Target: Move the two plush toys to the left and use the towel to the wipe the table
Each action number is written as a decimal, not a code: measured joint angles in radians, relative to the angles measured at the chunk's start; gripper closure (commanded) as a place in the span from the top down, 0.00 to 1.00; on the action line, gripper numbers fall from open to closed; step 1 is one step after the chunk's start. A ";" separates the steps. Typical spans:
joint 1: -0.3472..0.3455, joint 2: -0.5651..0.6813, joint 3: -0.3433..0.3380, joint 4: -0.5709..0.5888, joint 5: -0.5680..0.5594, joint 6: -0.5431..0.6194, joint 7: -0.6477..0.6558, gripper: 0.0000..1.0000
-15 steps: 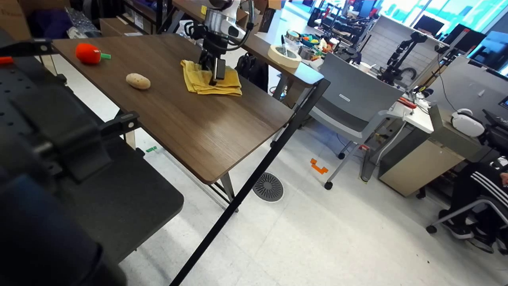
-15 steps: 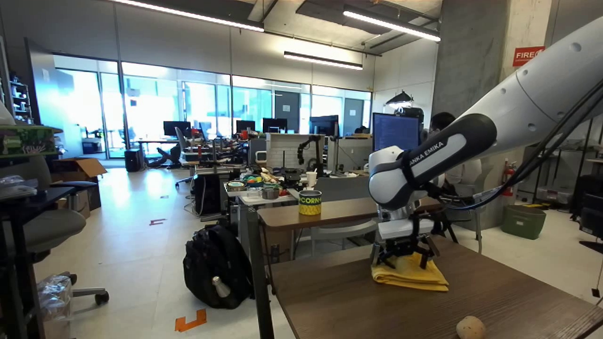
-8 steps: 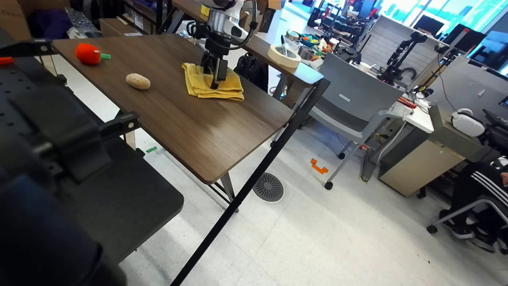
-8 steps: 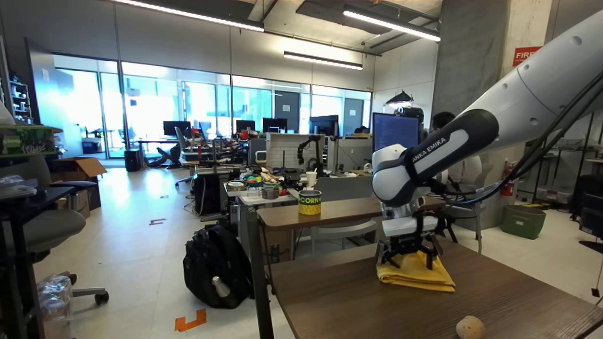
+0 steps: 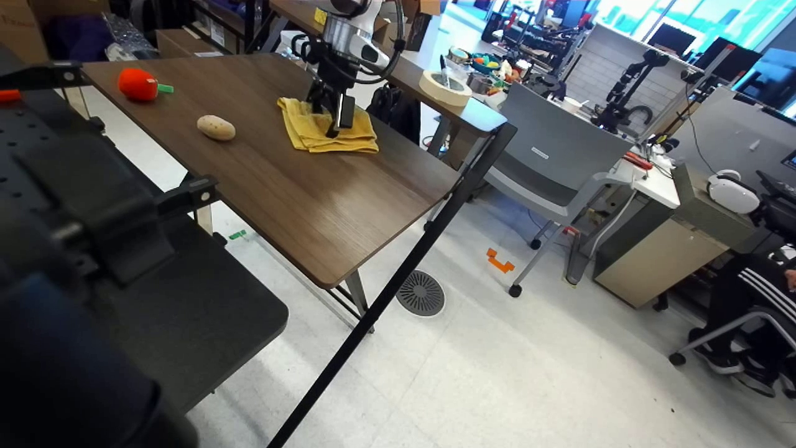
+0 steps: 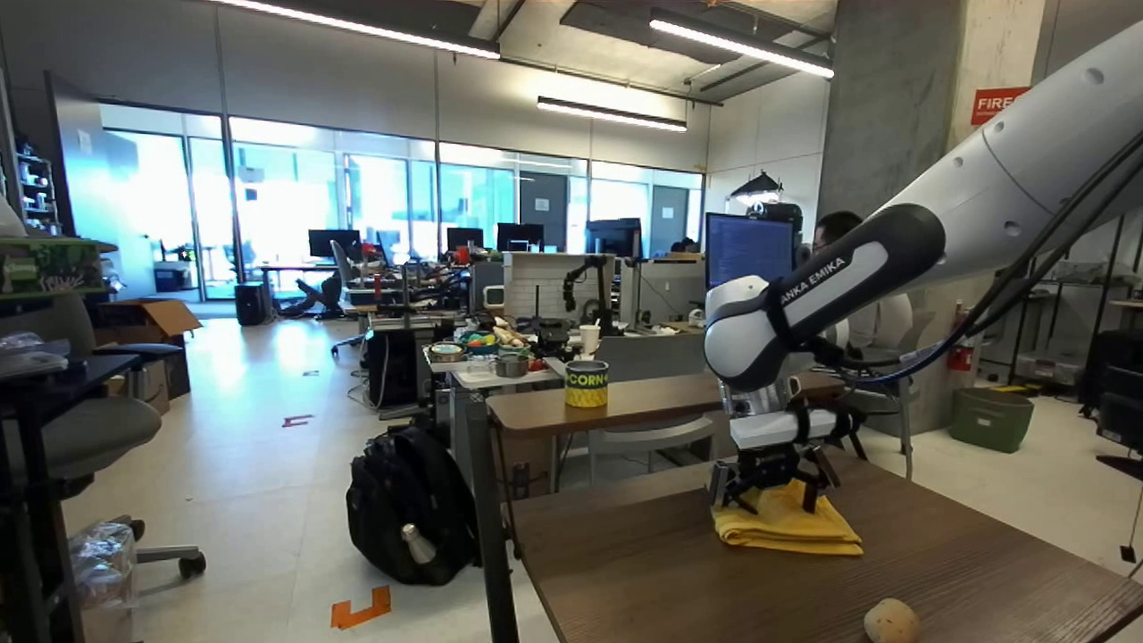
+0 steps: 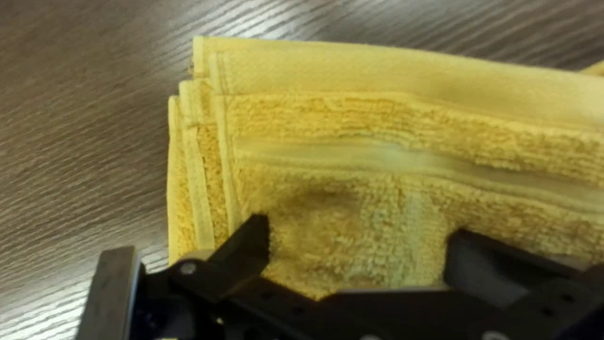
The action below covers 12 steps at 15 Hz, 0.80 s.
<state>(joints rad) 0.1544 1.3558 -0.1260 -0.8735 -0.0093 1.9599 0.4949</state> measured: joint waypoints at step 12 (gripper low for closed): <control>0.231 -0.090 0.027 -0.181 -0.182 -0.016 -0.230 1.00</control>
<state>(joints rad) 0.3859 1.2662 -0.0990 -1.0543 -0.1917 1.9435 0.2651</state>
